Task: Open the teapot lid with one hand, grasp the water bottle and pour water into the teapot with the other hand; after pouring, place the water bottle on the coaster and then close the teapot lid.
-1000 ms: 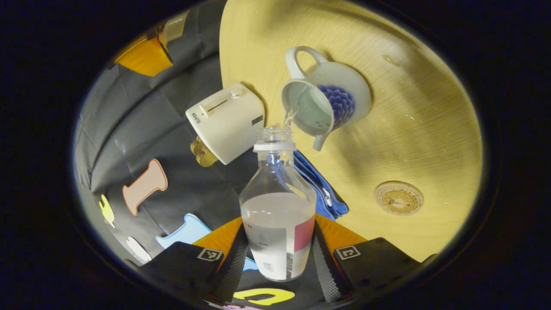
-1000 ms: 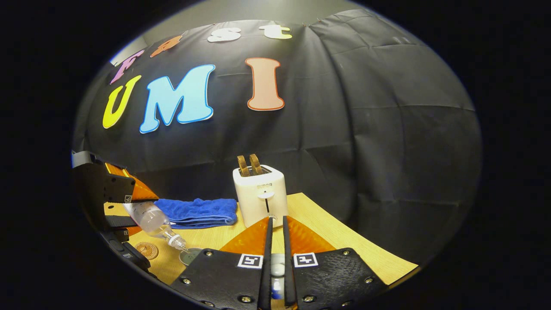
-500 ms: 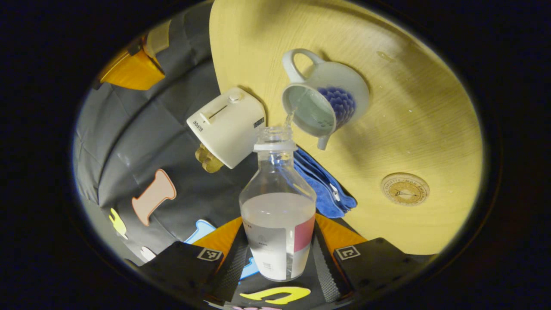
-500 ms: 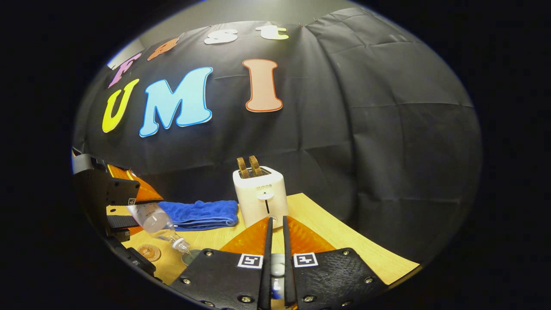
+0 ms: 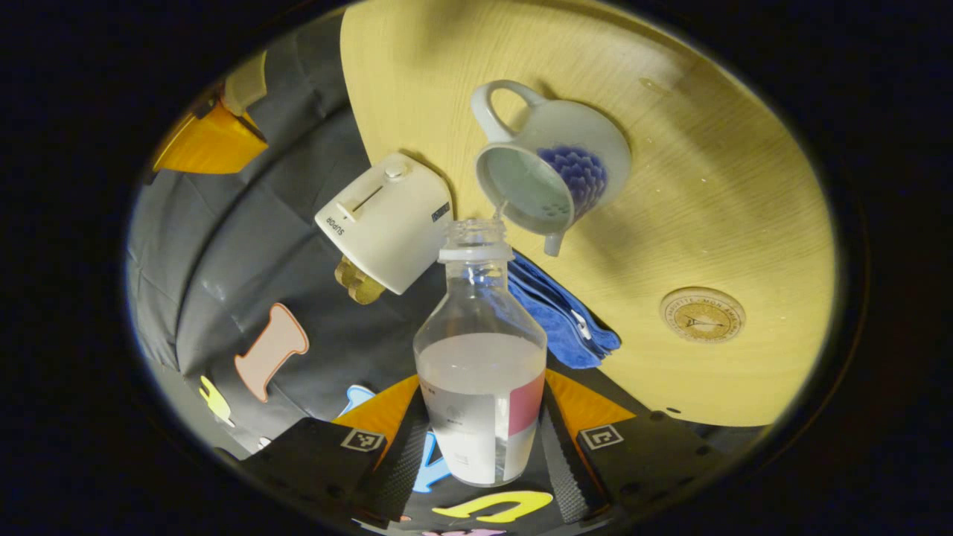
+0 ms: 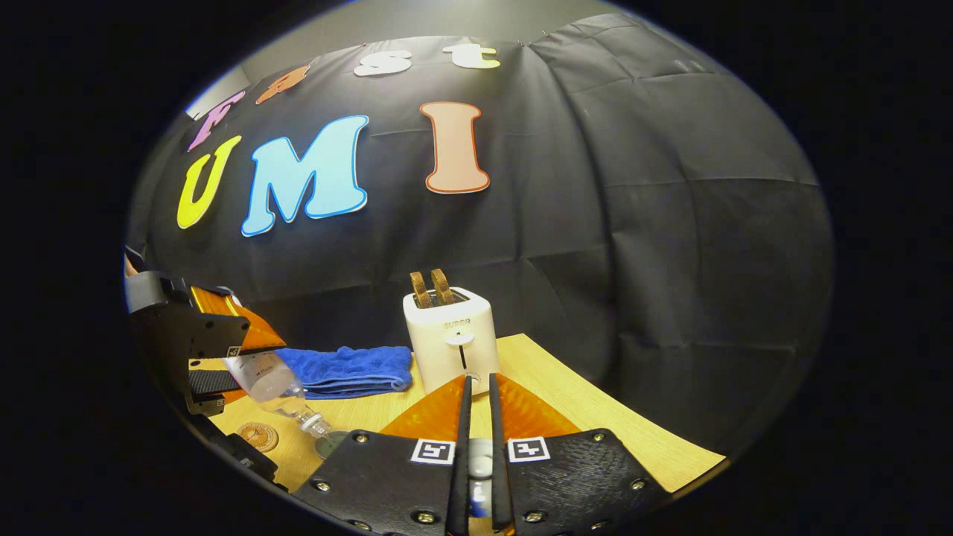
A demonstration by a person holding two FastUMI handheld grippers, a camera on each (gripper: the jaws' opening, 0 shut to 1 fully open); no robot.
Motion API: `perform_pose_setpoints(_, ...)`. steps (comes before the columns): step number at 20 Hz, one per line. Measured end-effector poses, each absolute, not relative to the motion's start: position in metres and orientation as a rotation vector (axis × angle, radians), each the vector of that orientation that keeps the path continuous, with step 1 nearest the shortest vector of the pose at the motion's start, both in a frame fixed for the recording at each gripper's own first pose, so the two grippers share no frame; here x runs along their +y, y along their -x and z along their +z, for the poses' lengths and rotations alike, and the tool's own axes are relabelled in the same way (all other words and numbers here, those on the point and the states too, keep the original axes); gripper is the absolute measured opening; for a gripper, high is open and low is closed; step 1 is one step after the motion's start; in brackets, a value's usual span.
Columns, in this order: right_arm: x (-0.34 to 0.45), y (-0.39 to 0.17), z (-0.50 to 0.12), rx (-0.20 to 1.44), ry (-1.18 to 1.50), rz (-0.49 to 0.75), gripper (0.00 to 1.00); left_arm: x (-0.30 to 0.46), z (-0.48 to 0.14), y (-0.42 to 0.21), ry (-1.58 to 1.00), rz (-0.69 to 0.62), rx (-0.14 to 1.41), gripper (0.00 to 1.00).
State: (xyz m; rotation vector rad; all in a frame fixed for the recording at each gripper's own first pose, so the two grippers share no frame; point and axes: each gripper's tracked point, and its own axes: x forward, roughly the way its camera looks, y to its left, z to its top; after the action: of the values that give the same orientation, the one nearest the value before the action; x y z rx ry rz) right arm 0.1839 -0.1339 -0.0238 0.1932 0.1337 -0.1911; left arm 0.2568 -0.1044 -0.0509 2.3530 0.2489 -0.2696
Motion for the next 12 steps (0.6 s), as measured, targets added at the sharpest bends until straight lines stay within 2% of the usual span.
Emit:
perform_pose_setpoints(7,-0.135,-0.183,-0.026,0.137,-0.192,-0.194,0.12,-0.106,-0.057,-0.254,-2.38,-0.28,0.25,0.85)
perform_pose_setpoints(12,-0.142,-0.181,-0.024,0.134,-0.189,-0.219,0.12,-0.103,-0.063,-0.255,-2.3,-0.303,0.249,0.86)
